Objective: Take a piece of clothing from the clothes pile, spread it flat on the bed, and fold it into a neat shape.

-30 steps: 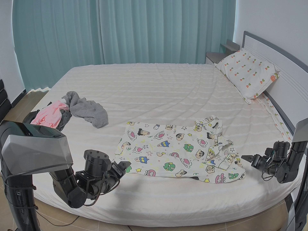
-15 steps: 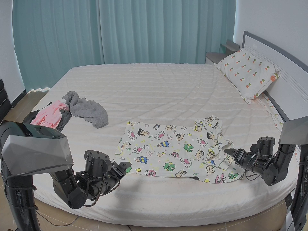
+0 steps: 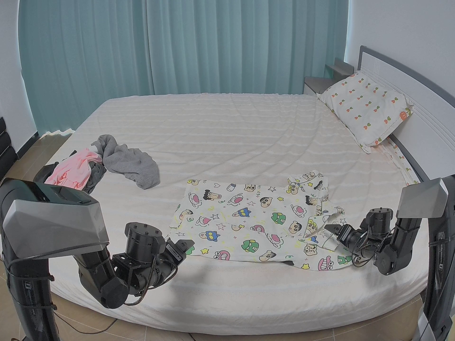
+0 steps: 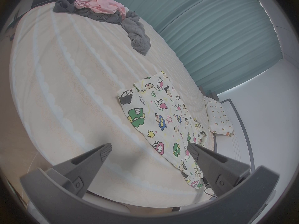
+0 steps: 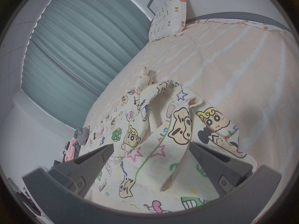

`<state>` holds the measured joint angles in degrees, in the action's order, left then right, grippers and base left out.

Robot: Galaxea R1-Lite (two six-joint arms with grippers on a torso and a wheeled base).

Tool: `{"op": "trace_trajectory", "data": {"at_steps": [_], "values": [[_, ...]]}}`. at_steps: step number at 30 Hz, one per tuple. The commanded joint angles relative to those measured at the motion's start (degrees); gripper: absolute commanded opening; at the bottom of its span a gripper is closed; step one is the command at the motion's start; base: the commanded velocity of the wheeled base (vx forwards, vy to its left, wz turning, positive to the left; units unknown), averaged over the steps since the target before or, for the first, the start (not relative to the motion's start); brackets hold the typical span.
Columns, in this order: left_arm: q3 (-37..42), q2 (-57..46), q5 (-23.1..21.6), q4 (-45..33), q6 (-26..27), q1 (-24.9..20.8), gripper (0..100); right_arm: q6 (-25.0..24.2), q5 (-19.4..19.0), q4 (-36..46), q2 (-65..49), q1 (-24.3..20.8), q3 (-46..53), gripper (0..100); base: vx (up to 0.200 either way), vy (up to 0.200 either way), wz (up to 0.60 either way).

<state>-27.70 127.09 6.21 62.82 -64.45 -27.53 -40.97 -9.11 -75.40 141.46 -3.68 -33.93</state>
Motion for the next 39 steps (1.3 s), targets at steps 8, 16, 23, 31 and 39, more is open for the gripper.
{"op": "trace_trajectory", "data": {"at_steps": [8,16,23,31,39], "values": [[-0.2,0.6,0.0,0.0,0.0,0.0,100,0.0,0.6,2.7,0.9,-0.4,-1.7,100,0.000,0.000,0.00],[-0.1,0.6,0.0,0.0,0.0,-0.1,100,0.1,0.6,5.4,0.4,-0.4,-2.5,0,0.000,0.000,0.00],[-0.1,0.6,0.0,0.0,0.0,-0.1,100,-0.1,0.4,5.3,-2.3,-0.6,-1.6,0,0.000,0.000,0.00],[-0.1,0.5,0.0,0.0,0.0,-0.1,100,-0.2,0.6,5.2,-8.3,-2.6,1.7,0,0.000,0.000,0.00],[-0.1,0.5,0.0,0.0,0.0,-0.1,100,-1.2,2.5,5.0,-12.1,-4.8,5.7,0,0.000,0.000,0.00]]}}
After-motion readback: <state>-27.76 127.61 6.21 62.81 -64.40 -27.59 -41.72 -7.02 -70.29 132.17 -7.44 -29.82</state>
